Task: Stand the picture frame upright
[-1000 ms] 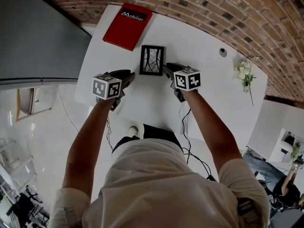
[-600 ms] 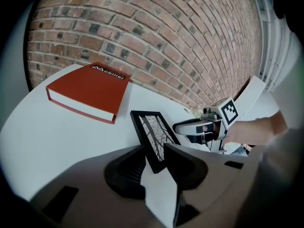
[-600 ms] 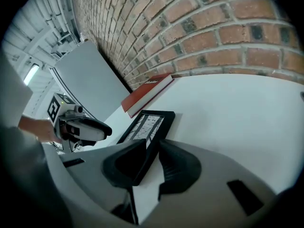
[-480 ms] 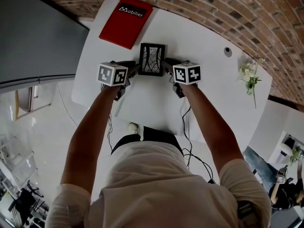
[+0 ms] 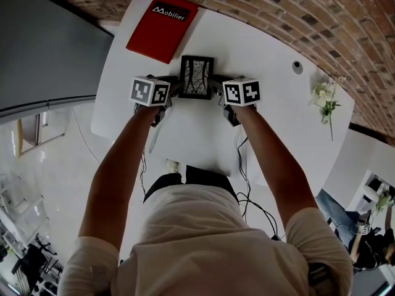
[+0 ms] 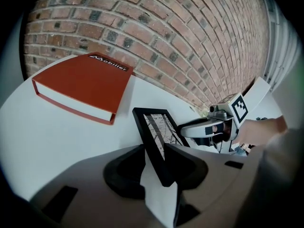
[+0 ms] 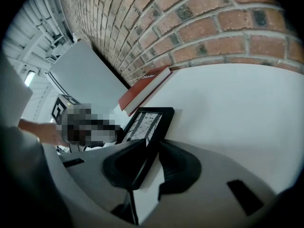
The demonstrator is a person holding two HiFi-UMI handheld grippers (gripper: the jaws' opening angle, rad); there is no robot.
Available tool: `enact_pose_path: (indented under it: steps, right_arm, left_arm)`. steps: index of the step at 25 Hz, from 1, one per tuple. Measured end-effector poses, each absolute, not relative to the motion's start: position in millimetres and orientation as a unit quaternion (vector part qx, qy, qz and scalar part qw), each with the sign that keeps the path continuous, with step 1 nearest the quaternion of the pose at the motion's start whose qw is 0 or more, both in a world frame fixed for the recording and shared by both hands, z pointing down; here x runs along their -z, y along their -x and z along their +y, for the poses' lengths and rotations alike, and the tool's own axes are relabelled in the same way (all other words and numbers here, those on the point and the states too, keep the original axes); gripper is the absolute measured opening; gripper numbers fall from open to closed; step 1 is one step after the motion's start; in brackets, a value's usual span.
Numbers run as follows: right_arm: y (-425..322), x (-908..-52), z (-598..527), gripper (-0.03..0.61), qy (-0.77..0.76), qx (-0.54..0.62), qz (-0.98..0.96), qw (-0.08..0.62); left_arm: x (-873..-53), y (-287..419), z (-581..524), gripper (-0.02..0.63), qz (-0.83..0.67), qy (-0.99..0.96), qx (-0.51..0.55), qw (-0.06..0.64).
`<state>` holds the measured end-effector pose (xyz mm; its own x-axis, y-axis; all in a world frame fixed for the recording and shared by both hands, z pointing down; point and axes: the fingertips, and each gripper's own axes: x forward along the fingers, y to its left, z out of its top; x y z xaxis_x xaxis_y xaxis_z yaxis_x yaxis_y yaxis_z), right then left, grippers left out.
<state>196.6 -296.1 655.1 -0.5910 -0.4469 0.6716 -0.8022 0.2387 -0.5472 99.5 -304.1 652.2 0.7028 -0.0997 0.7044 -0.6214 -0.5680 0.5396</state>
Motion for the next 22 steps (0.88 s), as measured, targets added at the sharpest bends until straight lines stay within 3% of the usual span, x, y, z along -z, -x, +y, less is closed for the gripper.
enact_pose_path:
  steps: [22]
  right_arm:
    - [-189, -648, -291, 0.067, -0.38, -0.491, -0.764, 0.177]
  left_arm:
    - [-645, -94, -304, 0.071, -0.256, -0.815, -0.291, 0.431]
